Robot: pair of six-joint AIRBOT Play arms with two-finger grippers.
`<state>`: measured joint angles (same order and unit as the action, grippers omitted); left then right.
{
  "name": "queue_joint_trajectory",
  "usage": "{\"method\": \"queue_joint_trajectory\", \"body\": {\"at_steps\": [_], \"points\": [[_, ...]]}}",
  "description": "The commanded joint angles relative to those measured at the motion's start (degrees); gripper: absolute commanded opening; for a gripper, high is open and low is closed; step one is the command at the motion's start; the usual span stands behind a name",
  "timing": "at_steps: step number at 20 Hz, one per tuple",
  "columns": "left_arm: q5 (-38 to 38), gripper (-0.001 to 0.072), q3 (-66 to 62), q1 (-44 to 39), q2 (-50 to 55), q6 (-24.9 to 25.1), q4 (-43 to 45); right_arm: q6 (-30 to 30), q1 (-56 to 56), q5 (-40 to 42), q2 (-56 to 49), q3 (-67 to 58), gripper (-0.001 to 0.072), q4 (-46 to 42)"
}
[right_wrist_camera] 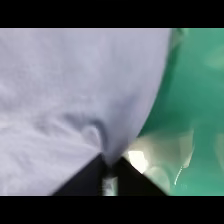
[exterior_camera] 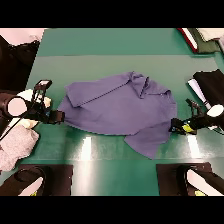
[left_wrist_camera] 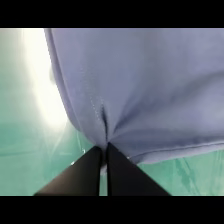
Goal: Fold the shirts.
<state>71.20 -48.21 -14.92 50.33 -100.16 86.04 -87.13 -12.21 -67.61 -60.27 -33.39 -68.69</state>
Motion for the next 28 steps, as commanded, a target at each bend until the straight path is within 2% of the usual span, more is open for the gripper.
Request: {"method": "queue_joint_trajectory", "body": {"at_steps": [1,6,10,13,16,22,28], "points": [[0.1,0.0029,-0.1,0.0,-0.1,0.1,0.0,0.7,3.0,0.5,-0.5,-0.5,0.0022,-0.4],[0.6,0.0029,-8.3,0.0,-0.8,0.1,0.5,0.6,3.7,-1.5,11.8,-5.4,0.0020,-0.3],[0.8,0.0029,-24.6,0.0,-0.8,0.2,0.8,-0.3,3.7,-0.6,22.0,-20.0,0.0020,0.2],[0.8,0.0029,-39.0,0.0,-0.8,1.8,0.8,-1.2,3.7,4.9,27.0,-31.6,0.0020,0.0],[0.8,0.0029,-52.4,0.0,-0.8,2.7,0.7,-1.4,3.7,8.7,29.0,-40.6,0.0019,0.0],[0.8,0.0029,-71.5,0.0,-0.8,2.7,-0.2,-1.3,3.7,9.0,28.9,-54.4,0.0019,-0.5],[-0.5,0.0028,-74.1,0.0,-3.6,3.2,-11.4,2.0,3.7,9.0,27.4,-68.9,0.0020,-0.6]]}}
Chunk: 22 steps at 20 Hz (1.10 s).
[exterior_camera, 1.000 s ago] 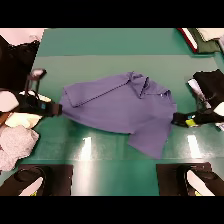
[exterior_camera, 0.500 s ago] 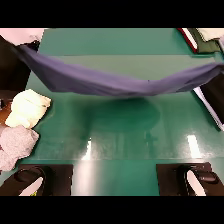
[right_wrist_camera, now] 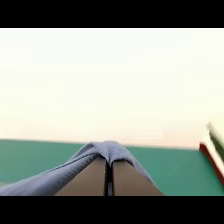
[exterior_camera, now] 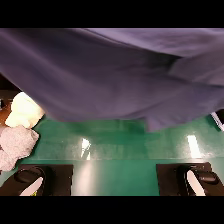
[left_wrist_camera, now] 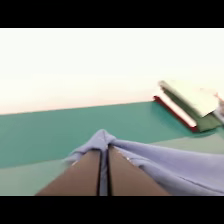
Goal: Fold the shirts.
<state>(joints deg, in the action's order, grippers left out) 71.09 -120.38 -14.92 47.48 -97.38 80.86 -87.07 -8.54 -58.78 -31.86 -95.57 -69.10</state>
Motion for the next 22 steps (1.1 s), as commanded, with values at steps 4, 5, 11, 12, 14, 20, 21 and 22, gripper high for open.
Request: {"method": "queue_joint_trajectory", "body": {"at_steps": [4,5,11,12,14,20,21,22], "points": [[0.3,0.0029,-1.9,0.0,-0.7,1.9,-12.7,2.3,0.0,-2.1,-6.1,-17.6,0.0020,-6.4],[0.8,0.0029,-1.7,0.0,-0.7,1.8,-12.5,2.1,0.0,-4.4,-8.1,-20.6,0.0019,-7.3],[11.9,0.0028,6.5,0.0,-0.7,1.8,-2.5,-3.7,0.0,-25.6,-22.5,-28.7,0.0019,-7.5],[14.4,0.0028,10.2,0.0,-0.5,1.8,0.3,-4.7,0.0,-29.6,-25.3,-28.4,0.0019,-7.5],[15.2,0.0028,19.8,0.0,-0.5,1.8,5.1,-5.1,0.0,-33.0,-29.3,-23.6,0.0019,-7.1],[-11.0,0.0028,48.9,0.0,0.3,1.3,14.6,-2.6,0.3,-24.3,-39.1,-6.3,0.0019,-7.0],[-16.1,0.0028,51.7,0.0,1.3,1.3,14.9,-2.5,0.3,-21.2,-40.3,-4.0,0.0018,-7.1],[-19.9,0.0028,53.3,0.0,2.7,1.4,15.5,-2.3,0.3,-17.9,-41.3,-1.6,0.0019,-7.0]]}}
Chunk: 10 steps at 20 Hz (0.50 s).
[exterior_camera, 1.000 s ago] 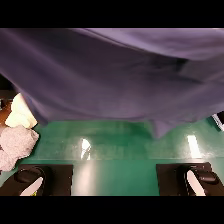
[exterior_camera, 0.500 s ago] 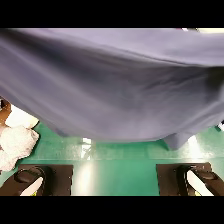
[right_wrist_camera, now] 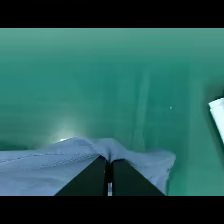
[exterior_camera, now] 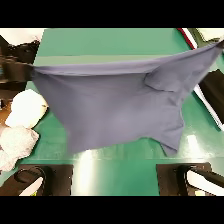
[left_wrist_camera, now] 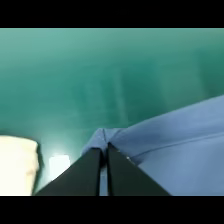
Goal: Fold the shirts.
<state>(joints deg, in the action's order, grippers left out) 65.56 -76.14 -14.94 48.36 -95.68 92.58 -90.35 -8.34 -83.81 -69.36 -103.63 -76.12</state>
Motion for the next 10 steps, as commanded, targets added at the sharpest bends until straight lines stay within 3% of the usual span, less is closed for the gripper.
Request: {"method": "queue_joint_trajectory", "body": {"at_steps": [1,5,10], "points": [[-17.5,0.0028,9.5,0.0,3.7,-0.4,4.3,1.8,0.1,10.1,-4.5,8.8,0.0019,0.0],[-26.3,0.0028,9.4,0.0,12.1,-0.4,5.9,3.1,0.1,23.5,-5.3,17.7,0.0019,0.1],[-30.9,0.0029,9.1,0.0,19.4,-0.4,7.2,4.2,0.1,37.0,-5.3,25.6,0.0019,0.1]]}}
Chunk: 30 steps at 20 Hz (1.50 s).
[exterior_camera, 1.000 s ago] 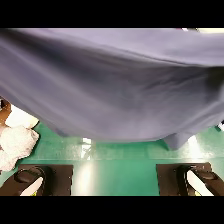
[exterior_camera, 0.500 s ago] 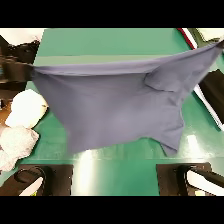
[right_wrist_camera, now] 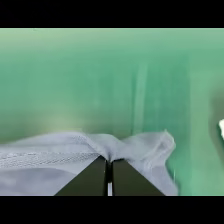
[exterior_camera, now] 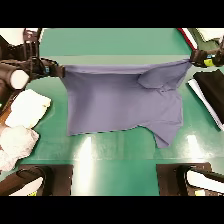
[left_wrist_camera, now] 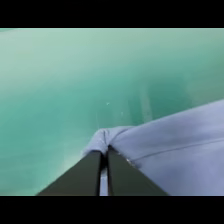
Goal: Fold the shirts.
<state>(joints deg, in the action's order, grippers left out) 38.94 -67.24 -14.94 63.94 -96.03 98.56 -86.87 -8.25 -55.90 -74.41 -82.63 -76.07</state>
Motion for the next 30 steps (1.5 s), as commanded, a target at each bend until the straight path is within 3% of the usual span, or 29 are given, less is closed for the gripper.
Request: {"method": "queue_joint_trajectory", "body": {"at_steps": [1,7,14,15,16,17,18,23,30], "points": [[-3.2,0.0028,0.2,0.0,4.6,0.0,1.6,1.1,0.0,9.4,-0.3,6.1,0.0019,-0.1],[11.9,0.0028,2.1,0.0,6.8,0.1,2.0,3.9,0.0,5.7,-0.3,17.6,0.0018,-0.1],[13.3,0.0030,6.2,0.0,9.2,-1.7,1.0,3.8,0.0,7.6,-0.3,24.5,0.0024,0.0],[13.7,0.0032,6.1,0.0,9.1,-2.7,1.1,3.8,0.0,7.3,-0.2,24.5,0.0054,0.0],[14.8,0.0269,5.9,0.0,9.1,-2.6,1.3,3.8,0.0,7.3,0.1,24.5,0.0254,0.0],[16.4,0.0560,5.9,0.0,8.9,-2.6,1.5,3.8,0.0,7.3,0.7,24.5,0.0408,0.0],[19.3,0.0607,5.8,0.0,8.7,-2.6,1.9,3.8,0.0,7.0,1.8,24.5,0.0424,0.0],[33.2,0.0606,6.9,0.0,4.3,-2.6,1.0,3.9,-3.0,2.8,10.7,24.5,0.0420,0.0],[31.0,0.0606,26.5,0.0,-6.6,-5.0,-11.2,4.0,-5.0,-5.3,15.2,24.5,0.0409,0.0]]}}
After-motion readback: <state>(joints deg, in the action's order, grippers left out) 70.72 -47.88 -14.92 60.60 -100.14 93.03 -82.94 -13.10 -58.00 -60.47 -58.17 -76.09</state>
